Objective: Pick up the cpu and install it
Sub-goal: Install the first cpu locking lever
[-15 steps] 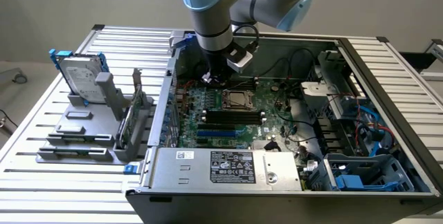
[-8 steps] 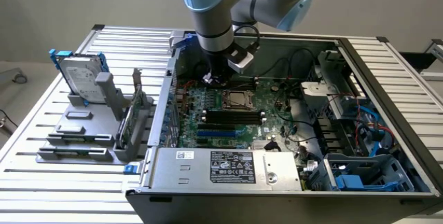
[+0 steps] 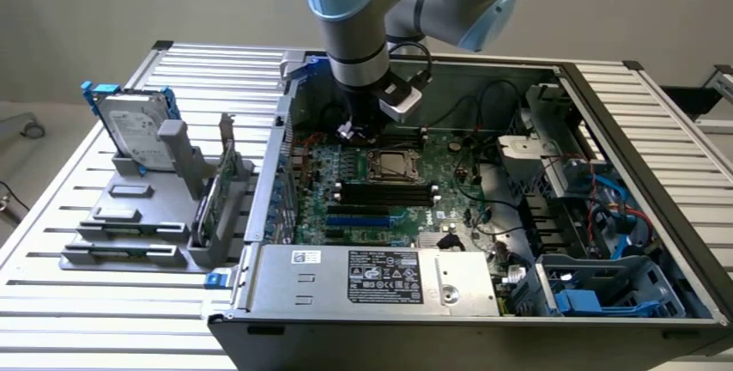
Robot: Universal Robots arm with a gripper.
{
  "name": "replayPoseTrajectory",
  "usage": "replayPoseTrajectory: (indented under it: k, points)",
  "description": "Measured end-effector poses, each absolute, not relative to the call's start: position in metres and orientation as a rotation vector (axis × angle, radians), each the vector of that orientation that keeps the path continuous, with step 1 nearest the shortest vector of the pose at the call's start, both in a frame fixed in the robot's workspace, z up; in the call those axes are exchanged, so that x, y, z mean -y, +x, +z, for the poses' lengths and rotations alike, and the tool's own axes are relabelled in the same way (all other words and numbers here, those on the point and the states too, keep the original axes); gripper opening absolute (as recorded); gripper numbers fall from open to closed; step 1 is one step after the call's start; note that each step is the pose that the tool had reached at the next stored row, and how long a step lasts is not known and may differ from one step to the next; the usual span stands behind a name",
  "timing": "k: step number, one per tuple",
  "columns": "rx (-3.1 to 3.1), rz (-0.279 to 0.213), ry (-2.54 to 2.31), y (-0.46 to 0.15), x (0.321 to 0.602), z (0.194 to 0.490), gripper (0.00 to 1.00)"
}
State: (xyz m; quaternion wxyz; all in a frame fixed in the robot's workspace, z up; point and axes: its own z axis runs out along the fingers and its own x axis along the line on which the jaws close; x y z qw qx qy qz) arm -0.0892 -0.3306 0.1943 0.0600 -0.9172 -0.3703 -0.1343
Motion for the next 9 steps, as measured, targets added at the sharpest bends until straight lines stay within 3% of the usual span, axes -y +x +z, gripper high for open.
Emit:
replayPoseTrajectory:
  k: [9]
  points:
    - [1.122,-0.405,-2.778,-0.0866,0.3306,0.1922,0.11]
